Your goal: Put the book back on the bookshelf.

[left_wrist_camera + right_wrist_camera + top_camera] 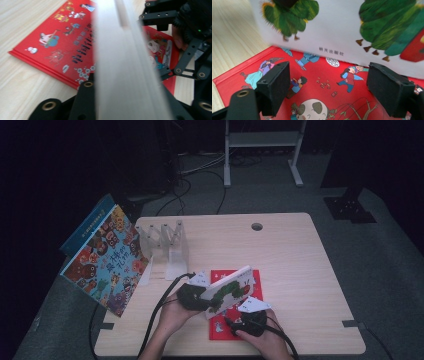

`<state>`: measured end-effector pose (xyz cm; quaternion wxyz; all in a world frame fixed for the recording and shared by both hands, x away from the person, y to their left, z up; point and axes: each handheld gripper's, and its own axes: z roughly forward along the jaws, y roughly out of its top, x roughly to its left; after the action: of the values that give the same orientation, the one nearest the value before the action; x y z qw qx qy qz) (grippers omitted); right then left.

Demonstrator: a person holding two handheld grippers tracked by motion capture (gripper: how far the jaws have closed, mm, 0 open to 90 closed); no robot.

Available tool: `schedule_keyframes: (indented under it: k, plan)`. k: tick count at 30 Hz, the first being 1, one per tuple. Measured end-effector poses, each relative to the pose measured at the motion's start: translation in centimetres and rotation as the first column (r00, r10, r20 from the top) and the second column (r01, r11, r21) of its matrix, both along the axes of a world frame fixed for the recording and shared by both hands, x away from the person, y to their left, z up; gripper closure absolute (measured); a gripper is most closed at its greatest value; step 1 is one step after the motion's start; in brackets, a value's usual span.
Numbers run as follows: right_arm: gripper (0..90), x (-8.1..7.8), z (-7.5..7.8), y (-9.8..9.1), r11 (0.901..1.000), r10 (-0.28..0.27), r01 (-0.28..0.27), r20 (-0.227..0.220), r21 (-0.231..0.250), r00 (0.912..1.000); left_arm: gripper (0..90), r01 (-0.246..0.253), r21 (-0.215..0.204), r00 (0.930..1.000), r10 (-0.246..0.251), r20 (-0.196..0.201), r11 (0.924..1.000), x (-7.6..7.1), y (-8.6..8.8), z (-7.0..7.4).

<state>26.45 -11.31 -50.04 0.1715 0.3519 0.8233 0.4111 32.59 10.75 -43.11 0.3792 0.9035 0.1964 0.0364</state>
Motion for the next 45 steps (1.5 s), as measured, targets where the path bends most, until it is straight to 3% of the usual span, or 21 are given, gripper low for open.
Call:
schedule_keyframes:
  k: [10, 24, 37, 45]
  plan:
    - [18.3, 0.0, 0.0, 0.0, 1.0, 0.001, -0.001, 0.001, -0.001, 1.0, 75.5, -0.035, -0.017, 0.9993, 0.035, 0.013, 0.9993, -0.1, 1.2, 1.6]
    - [18.3, 0.0, 0.0, 0.0, 1.0, 0.003, -0.003, 0.006, -0.003, 1.0, 75.5, -0.115, -0.055, 0.993, 0.116, 0.023, 0.9919, 0.0, 5.3, 3.7]
    - [18.2, 0.0, 0.0, 0.0, 1.0, 0.002, -0.002, 0.003, -0.002, 1.0, 75.4, -0.213, -0.12, 0.9761, 0.217, 0.019, 0.9696, -0.8, 10.6, 5.4]
    - [18.2, 0.0, 0.0, 0.0, 1.0, 0.003, -0.003, 0.004, -0.002, 1.0, 75.4, -0.283, -0.124, 0.9578, 0.287, 0.016, 0.9511, -1.7, 13.9, 5.7]
